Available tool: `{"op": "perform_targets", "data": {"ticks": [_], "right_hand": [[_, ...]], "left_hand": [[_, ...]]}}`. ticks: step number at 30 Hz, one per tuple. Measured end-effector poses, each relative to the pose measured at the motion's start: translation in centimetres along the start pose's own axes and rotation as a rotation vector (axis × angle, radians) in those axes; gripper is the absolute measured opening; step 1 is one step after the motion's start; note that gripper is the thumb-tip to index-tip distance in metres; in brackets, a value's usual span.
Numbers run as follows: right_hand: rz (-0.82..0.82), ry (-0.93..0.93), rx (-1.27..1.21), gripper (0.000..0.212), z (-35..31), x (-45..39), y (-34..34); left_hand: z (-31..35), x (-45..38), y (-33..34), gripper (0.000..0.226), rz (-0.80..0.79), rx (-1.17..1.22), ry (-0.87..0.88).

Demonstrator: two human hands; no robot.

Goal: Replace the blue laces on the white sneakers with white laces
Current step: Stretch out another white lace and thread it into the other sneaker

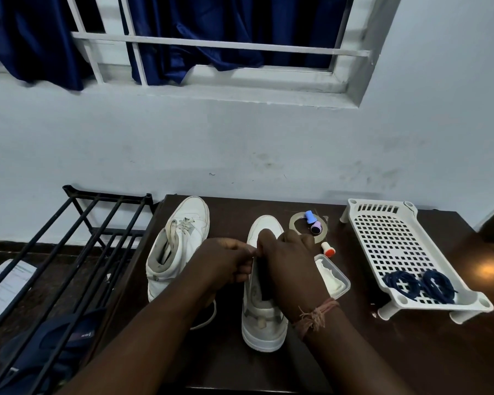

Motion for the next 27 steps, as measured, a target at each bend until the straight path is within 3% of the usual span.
{"op": "perform_targets", "data": {"ticks": [9, 12, 15, 20, 27], "right_hand": [[0.086, 0.153, -0.181, 0.039, 0.7, -0.4, 1.8], [0.011, 0.137, -0.130, 0.028, 0.6, 0.0, 1.2], [-0.136, 0.169, -0.254, 0.025, 0.9, 0.0, 1.1], [-0.240, 0.219, -0.444, 0.030, 1.3, 0.4, 1.2], [-0.136, 0.319, -0.441, 0.022, 1.3, 0.2, 2.3]], "left_hand": [[-0.2, -0.2, 0.4, 0.019, -0.017, 0.029, -0.085], [-0.3, -0.3, 0.3, 0.013, -0.027, 0.059, -0.100], [-0.3, -0.5, 0.3, 0.016, -0.040, 0.071, -0.102], [0.0, -0.5, 0.3, 0.013, -0.065, 0.037, -0.077], [0.0, -0.4, 0.0, 0.019, -0.051, -0.005, -0.026]]}}
Point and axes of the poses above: each hand's wrist, its own x-axis away from the middle knuckle, its own y-axis out of the palm, z = x × y, the point moved 2 cm from there along -x, towards the middle knuckle
